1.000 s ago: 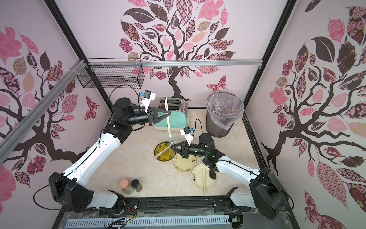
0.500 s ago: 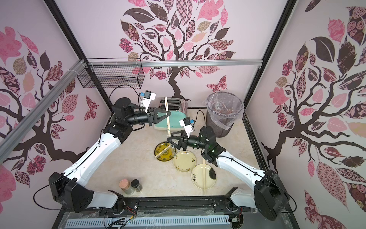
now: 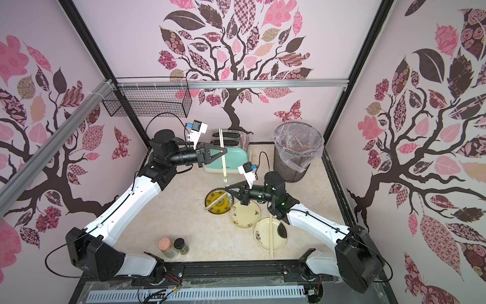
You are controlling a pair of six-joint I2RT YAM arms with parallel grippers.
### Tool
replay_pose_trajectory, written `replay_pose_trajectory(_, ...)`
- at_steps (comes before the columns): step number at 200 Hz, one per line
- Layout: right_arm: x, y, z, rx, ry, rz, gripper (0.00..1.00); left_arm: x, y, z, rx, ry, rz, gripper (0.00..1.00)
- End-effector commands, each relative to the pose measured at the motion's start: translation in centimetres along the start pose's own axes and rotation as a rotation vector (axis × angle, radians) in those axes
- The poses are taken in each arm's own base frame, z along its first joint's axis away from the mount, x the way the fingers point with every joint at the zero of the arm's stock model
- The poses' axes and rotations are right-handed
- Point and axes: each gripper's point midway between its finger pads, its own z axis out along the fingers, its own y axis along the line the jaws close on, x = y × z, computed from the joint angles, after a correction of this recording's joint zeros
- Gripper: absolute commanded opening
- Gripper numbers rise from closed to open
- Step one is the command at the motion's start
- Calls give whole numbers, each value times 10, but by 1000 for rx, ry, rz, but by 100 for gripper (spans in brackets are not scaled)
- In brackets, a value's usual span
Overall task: Remove the packaging of disposable chopsticks
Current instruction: Remove the packet bag from the disposable chopsticks, then place the packet bag in the trash bin.
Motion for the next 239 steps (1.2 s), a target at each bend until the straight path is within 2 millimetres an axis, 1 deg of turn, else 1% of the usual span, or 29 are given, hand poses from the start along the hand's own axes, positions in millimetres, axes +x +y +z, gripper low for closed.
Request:
replay_pose_trajectory(1, 2, 6, -4, -6, 0, -13, 0, 0, 2, 0, 3, -2, 11, 0)
replay_pose_trajectory(45, 21, -1, -12, 31, 22, 13, 0, 0, 3, 1, 1, -1, 12, 0)
replay_pose_trajectory(76, 30, -18, -23, 152, 28, 8, 0, 3, 4, 0, -3, 4, 6, 0)
replay_pose_trajectory(95, 26, -27, -34, 260, 23, -24, 0, 8, 6, -1, -7, 10, -6, 0)
replay_pose_trajectory(106, 18, -31, -43, 333, 11, -58, 0, 13, 6, -1, -8, 15, -13, 0)
replay_pose_trajectory(118, 5, -37, -55, 430, -6, -102, 0, 18, 7, -3, -12, 20, -19, 0)
replay_pose_trajectory(133, -20, -50, -73, 598, -61, -141, 0, 26, 10, -3, -18, 29, -33, 0)
replay_pose_trajectory(140, -37, -54, -81, 666, -95, -164, 0, 30, 12, -4, -20, 36, -39, 0)
replay_pose_trajectory(153, -69, -56, -91, 767, -156, -210, 0, 38, 16, -4, -25, 46, -49, 0)
replay_pose_trajectory(170, -114, -59, -99, 873, -214, -282, 0, 43, 19, -4, -28, 52, -58, 0)
replay_pose_trajectory(181, -144, -66, -106, 934, -246, -313, 0, 45, 18, -4, -25, 56, -61, 0)
replay_pose_trajectory(190, -169, -76, -114, 983, -274, -332, 0, 46, 18, -4, -24, 57, -63, 0)
replay_pose_trajectory(203, -205, -97, -128, 1060, -301, -362, 0, 52, 20, -4, -25, 65, -69, 0)
replay_pose_trajectory(204, -202, -103, -127, 1068, -288, -359, 0, 52, 20, -4, -25, 65, -68, 0)
replay_pose_trajectory(205, -211, -99, -131, 1071, -308, -368, 0, 52, 21, -4, -25, 65, -67, 0)
replay_pose_trajectory(207, -217, -102, -132, 1082, -312, -377, 0, 54, 21, -4, -25, 68, -69, 0)
replay_pose_trajectory(220, -252, -122, -149, 1158, -341, -415, 0, 59, 25, -3, -31, 79, -77, 0)
replay_pose_trajectory(226, -266, -131, -158, 1185, -355, -421, 0, 61, 26, -4, -35, 86, -77, 0)
replay_pose_trajectory(230, -272, -139, -162, 1198, -356, -420, 0, 63, 26, -4, -38, 91, -76, 0)
replay_pose_trajectory(239, -289, -150, -171, 1211, -371, -429, 0, 64, 26, -4, -40, 98, -70, 0)
